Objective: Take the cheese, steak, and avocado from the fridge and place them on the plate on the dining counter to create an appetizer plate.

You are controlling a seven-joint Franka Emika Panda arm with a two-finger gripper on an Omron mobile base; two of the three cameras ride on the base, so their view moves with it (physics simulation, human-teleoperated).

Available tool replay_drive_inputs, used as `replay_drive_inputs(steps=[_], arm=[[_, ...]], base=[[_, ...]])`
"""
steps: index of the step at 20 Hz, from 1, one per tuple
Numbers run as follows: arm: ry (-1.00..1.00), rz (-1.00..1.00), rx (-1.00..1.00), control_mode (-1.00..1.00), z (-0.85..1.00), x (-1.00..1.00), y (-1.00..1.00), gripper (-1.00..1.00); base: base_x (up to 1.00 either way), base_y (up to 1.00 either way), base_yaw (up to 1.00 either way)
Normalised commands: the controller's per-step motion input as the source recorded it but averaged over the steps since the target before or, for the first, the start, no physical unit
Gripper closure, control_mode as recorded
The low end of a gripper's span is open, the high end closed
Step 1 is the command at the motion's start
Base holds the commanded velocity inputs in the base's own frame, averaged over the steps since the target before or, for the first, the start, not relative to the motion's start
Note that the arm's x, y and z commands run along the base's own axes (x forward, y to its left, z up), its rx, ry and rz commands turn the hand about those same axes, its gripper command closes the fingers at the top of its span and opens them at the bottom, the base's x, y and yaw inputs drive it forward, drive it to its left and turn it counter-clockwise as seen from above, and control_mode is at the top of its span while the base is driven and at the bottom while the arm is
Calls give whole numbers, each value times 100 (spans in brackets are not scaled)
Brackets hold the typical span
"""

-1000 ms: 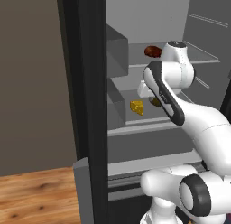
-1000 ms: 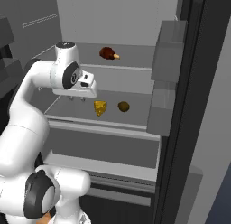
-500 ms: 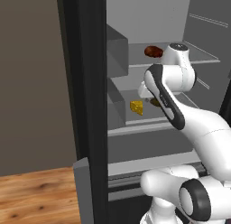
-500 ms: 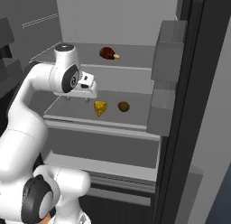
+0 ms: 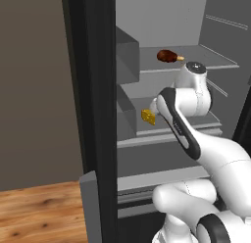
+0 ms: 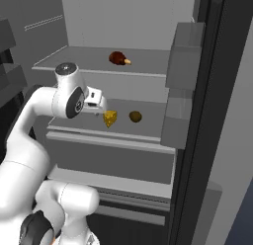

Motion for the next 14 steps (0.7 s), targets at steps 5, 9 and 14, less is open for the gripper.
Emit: replay_drive_inputs(steps=[5, 9, 14], arm=[[0, 0, 0, -100, -24, 21, 0, -100], [0, 0, 0, -100, -22, 34, 0, -100], [0, 0, 0, -100, -24, 42, -2, -100]], base=[[0, 0, 0], [0, 0, 0], [0, 0, 0]])
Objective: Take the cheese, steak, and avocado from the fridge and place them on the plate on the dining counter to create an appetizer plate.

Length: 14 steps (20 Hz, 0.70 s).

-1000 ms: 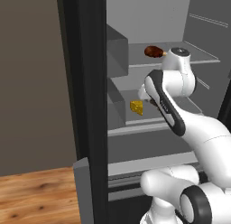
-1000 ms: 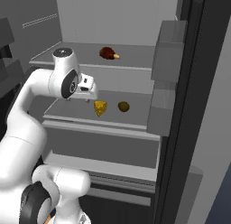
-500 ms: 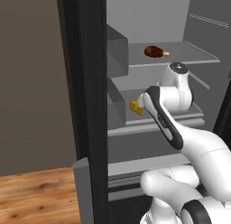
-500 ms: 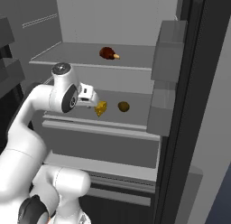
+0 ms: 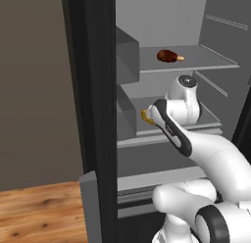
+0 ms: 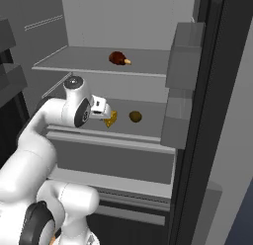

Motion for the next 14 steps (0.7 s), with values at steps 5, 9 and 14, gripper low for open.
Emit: replay_drive_inputs(steps=[5, 9, 14], arm=[[0, 0, 0, -100, -24, 41, -3, -100], [0, 0, 0, -100, -22, 39, -5, -100], [1, 0, 1, -100, -24, 40, -6, -100]], base=[[0, 0, 0], [0, 0, 0], [0, 0, 0]])
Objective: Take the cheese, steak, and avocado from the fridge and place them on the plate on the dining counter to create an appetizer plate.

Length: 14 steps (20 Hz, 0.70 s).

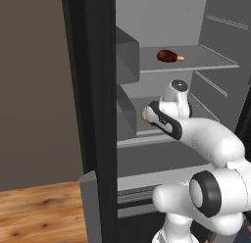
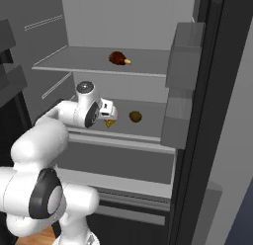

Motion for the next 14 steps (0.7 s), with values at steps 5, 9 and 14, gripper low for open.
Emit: replay_drive_inputs(steps=[5, 9, 14], arm=[[2, 0, 2, -100, -28, 38, -1, -100], [3, 0, 1, -100, -26, 41, 0, -100], [1, 0, 0, -100, -25, 39, 0, -100]], base=[[0, 0, 0], [0, 0, 0], [0, 0, 0]])
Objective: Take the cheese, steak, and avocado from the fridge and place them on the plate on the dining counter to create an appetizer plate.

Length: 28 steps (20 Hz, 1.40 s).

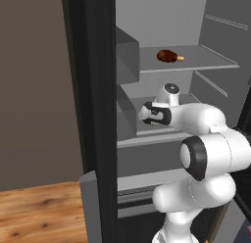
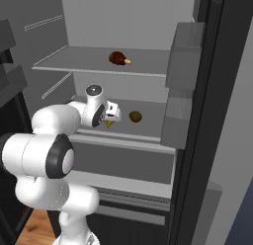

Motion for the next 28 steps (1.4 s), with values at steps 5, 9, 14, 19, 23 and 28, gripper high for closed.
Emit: replay_drive_inputs(steps=[5, 9, 14, 19, 23, 28], arm=[[1, 0, 0, -100, -26, 37, 0, -100], [1, 0, 0, -100, -25, 39, 0, -100], [0, 0, 0, -100, -22, 40, 0, -100], [0, 0, 0, -100, -21, 37, 0, -100], [0, 0, 0, -100, -25, 24, 0, 100], [0, 0, 0, -100, -31, 5, 0, 100]], base=[[0, 0, 0], [0, 0, 0], [0, 0, 0], [0, 0, 0], [0, 0, 0], [0, 0, 0]])
